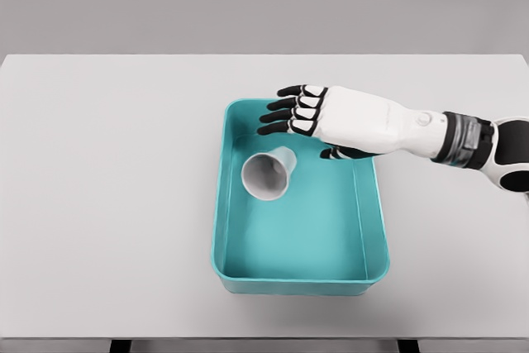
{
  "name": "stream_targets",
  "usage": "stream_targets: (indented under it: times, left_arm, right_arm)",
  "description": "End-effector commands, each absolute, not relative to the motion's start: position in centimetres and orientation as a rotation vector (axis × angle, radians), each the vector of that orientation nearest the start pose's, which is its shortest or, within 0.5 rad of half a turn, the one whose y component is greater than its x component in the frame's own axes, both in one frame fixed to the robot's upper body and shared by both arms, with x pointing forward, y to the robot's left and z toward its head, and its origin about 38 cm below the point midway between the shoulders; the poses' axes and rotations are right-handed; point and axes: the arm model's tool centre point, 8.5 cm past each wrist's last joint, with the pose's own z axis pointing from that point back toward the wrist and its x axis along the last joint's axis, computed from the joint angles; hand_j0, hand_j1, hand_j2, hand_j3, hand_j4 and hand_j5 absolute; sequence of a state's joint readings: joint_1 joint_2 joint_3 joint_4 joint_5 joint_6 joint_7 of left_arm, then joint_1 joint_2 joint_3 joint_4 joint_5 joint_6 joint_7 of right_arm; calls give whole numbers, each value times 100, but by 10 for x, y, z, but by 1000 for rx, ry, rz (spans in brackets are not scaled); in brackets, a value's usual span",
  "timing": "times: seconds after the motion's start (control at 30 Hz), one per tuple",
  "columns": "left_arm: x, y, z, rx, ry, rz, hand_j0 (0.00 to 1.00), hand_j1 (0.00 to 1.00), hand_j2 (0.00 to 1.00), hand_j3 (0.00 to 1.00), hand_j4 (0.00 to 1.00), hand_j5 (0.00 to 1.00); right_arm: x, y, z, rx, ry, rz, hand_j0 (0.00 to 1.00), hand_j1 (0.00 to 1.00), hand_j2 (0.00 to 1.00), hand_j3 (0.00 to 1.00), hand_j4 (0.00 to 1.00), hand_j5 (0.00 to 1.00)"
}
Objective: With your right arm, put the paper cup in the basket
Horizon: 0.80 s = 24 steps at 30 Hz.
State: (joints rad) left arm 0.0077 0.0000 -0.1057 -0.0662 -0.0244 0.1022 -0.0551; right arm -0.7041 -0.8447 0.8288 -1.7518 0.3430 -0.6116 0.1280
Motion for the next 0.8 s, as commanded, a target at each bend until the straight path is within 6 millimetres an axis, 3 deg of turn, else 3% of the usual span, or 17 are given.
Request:
stream_targets:
  times: [0.0, 0.13, 0.23, 0.27, 0.33, 0.4, 0.47, 0.53, 0.57, 0.63, 0.77]
  left_arm:
    - [7, 266, -263, 36, 54, -127, 100, 100, 100, 100, 100, 100]
    - [6, 266, -263, 35, 54, -127, 100, 100, 100, 100, 100, 100]
    - [7, 266, -263, 36, 53, -127, 100, 100, 100, 100, 100, 100]
    - [7, 266, -263, 36, 54, -127, 100, 100, 100, 100, 100, 100]
    - [7, 266, -263, 35, 52, -127, 100, 100, 100, 100, 100, 100]
    - [7, 266, -263, 35, 52, -127, 100, 100, 100, 100, 100, 100]
    - [7, 266, -263, 35, 52, -127, 100, 100, 100, 100, 100, 100]
    - [7, 266, -263, 35, 52, -127, 100, 100, 100, 100, 100, 100]
    - [7, 266, -263, 36, 54, -127, 100, 100, 100, 100, 100, 100]
    - [7, 266, -263, 35, 52, -127, 100, 100, 100, 100, 100, 100]
    - [6, 266, -263, 35, 55, -127, 100, 100, 100, 100, 100, 100]
  right_arm:
    - [377, -210, 259, 281, 2362, -2420, 100, 100, 100, 100, 100, 100]
    - [380, -244, 268, 397, 2328, -2489, 100, 100, 100, 100, 100, 100]
    - [394, -320, 316, 749, 2431, -2427, 100, 100, 100, 100, 100, 100]
    - [396, -336, 317, 817, 2428, -2450, 100, 100, 100, 100, 100, 100]
    - [405, -393, 303, 1018, 2367, -2621, 100, 100, 100, 100, 100, 100]
    - [396, -415, 311, 1103, 2276, -2696, 100, 100, 100, 100, 100, 100]
    - [395, -415, 306, 1086, 2259, -2726, 100, 100, 100, 100, 100, 100]
    - [384, -416, 273, 991, 2252, -2834, 100, 100, 100, 100, 100, 100]
    - [380, -408, 267, 936, 2244, -2844, 100, 100, 100, 100, 100, 100]
    - [376, -393, 270, 879, 2230, -2818, 100, 100, 100, 100, 100, 100]
    - [372, -394, 259, 850, 2224, -2857, 100, 100, 100, 100, 100, 100]
